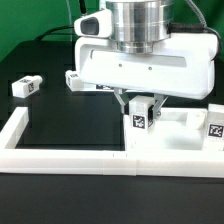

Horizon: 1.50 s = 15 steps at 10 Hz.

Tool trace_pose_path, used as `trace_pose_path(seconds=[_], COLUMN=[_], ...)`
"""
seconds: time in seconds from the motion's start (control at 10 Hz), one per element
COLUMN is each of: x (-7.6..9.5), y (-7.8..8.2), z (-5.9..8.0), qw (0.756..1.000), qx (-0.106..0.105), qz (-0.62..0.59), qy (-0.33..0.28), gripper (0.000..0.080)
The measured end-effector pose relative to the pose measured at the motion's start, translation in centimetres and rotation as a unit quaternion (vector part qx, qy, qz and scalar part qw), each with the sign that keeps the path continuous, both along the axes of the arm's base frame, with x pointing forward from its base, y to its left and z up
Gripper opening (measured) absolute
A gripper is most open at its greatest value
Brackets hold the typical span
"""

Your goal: Assemble square table

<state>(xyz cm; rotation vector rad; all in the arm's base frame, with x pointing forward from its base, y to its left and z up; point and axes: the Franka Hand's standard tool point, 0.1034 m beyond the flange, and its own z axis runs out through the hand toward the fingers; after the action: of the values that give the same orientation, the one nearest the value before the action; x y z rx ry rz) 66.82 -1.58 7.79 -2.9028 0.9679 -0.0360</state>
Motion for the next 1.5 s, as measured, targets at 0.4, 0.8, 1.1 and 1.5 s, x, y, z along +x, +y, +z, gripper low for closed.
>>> trace_pose_path(seconds=[0.4,0.8,1.1,1.5], x=[-0.2,0.0,-0.8,-0.5], y=[0.0,0.1,0.8,1.8], z=[0.0,-0.2,0.2,0.4], qw=[0.959,0.872,0.926,0.985], qx=[0.04,0.096,0.061,0.057], qz=[-0.28,-0.477,-0.364,-0.151], qy=[0.037,0.058,0.082,0.064], gripper=[0.0288,0.0289,0.0356,0.0645])
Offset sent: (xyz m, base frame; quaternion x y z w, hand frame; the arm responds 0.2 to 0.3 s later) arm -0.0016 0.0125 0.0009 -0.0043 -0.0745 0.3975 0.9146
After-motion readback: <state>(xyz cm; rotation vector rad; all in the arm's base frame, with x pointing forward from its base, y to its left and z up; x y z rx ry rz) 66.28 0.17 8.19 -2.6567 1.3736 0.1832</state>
